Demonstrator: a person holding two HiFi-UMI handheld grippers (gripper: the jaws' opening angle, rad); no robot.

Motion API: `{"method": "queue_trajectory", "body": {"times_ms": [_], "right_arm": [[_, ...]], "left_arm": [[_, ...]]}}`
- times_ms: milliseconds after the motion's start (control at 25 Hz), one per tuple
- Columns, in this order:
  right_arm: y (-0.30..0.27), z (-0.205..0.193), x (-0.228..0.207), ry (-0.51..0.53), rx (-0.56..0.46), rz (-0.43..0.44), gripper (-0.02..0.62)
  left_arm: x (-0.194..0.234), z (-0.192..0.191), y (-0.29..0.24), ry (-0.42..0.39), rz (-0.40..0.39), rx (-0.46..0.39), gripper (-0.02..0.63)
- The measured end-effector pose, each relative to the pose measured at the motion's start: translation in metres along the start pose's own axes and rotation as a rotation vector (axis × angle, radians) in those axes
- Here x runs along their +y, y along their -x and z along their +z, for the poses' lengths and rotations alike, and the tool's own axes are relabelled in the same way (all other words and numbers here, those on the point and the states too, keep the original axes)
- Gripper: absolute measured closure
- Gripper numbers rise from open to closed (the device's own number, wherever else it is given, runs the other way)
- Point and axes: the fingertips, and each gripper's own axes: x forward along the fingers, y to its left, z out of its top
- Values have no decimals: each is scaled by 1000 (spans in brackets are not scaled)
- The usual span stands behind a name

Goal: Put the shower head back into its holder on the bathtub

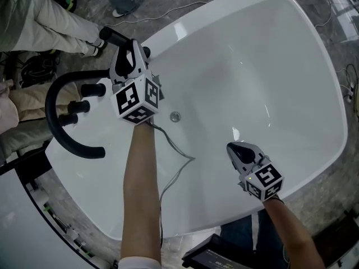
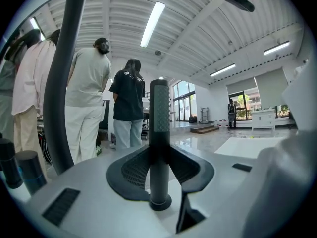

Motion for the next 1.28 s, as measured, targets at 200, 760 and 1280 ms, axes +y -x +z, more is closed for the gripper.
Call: {"method": "queue_trajectory", "body": {"times_ms": [200,760,1280], "right_arm": [[-2,2,-2,1,-1,-3,588],[4,16,10,25,-36,-8,588],[40,73,33,77,-149,-13,588]], "left_arm": [[-3,-2,-1,-25,-16,-7,486],[-1,-7,-3,-75,2,34,486],[-37,51,66,-52,51,-10,486]]}}
